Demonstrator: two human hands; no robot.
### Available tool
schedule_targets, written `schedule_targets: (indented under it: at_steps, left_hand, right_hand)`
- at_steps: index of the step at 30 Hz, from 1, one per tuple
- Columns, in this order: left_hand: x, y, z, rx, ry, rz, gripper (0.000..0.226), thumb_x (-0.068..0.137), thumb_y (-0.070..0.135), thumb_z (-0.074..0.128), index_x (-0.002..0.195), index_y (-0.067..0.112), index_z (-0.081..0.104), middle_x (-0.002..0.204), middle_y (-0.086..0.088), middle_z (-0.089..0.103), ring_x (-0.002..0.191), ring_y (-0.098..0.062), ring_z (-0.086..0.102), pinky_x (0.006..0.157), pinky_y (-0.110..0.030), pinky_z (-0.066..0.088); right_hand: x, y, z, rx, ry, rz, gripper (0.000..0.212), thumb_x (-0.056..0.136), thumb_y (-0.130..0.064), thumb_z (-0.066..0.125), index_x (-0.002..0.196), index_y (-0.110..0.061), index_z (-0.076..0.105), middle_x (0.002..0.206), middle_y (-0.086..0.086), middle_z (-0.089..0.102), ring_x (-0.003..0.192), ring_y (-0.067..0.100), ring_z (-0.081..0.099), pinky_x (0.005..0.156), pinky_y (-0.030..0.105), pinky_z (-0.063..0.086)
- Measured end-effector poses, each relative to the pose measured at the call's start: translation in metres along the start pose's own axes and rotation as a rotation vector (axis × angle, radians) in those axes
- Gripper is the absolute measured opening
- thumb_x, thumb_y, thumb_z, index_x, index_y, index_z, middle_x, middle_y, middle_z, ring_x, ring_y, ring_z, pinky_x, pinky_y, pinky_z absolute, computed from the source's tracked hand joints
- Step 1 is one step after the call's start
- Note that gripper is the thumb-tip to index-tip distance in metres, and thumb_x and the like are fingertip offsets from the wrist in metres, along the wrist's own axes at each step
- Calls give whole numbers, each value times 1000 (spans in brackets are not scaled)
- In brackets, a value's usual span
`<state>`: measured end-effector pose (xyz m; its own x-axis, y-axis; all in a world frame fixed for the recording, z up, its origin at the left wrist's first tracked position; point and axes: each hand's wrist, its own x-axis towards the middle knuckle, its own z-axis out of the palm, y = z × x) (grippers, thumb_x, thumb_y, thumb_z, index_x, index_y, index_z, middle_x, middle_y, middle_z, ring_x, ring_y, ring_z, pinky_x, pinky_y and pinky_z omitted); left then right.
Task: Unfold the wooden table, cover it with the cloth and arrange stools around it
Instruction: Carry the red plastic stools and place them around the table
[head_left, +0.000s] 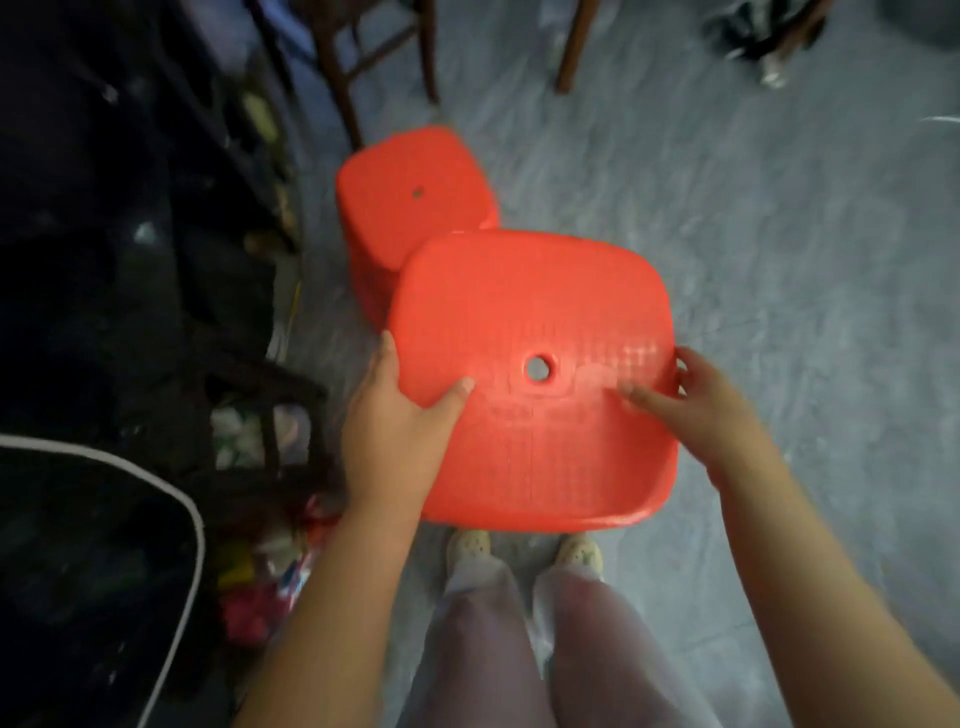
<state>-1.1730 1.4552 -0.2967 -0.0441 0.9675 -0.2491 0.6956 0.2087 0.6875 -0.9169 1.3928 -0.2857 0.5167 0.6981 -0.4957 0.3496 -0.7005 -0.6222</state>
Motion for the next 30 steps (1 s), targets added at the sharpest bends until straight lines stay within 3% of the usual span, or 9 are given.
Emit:
schedule_targets:
  at_steps: [6, 13, 20, 24, 30]
  left_hand:
    - [-29, 166, 25, -4, -105, 340, 89, 70, 49, 73, 145, 17, 35, 142, -7, 48, 127, -23, 48, 105, -37, 39]
    - [-102, 333, 115, 18, -247, 645, 93, 70, 50, 73, 146, 16, 32, 147, -6, 42, 132, -21, 43, 108, -38, 36]
    - [-221, 448, 229, 92, -403, 822, 97, 68, 45, 78, 146, 14, 30, 143, -6, 46, 128, -24, 47, 102, -35, 38]
    - [-289, 501, 292, 83, -486, 894, 96, 64, 50, 80, 143, 16, 37, 127, -9, 60, 114, -28, 57, 91, -35, 45]
    - [-377, 577, 382, 109, -633, 1017, 96, 63, 56, 77, 143, 18, 38, 124, -7, 62, 112, -28, 58, 90, -37, 48]
  right_hand:
    - [-64, 31, -140, 227, 291, 61, 60, 74, -31, 79, 128, -20, 53, 103, -5, 53, 95, 16, 54, 93, 43, 48]
    - [-104, 111, -282, 349, 601, 135, 65, 67, -49, 79, 124, -26, 56, 108, -5, 62, 104, 20, 63, 89, 46, 51]
    - [-149, 223, -422, 284, 794, 268, 68, 71, -45, 77, 131, -22, 51, 125, 3, 62, 114, 25, 59, 89, 39, 47]
    - [-178, 288, -494, 256, 896, 355, 75, 69, -52, 75, 134, -24, 49, 128, 1, 61, 115, 25, 59, 91, 39, 47]
    - [-216, 367, -576, 300, 1043, 509, 77, 69, -53, 74, 135, -24, 47, 129, 0, 60, 116, 25, 57, 90, 38, 45]
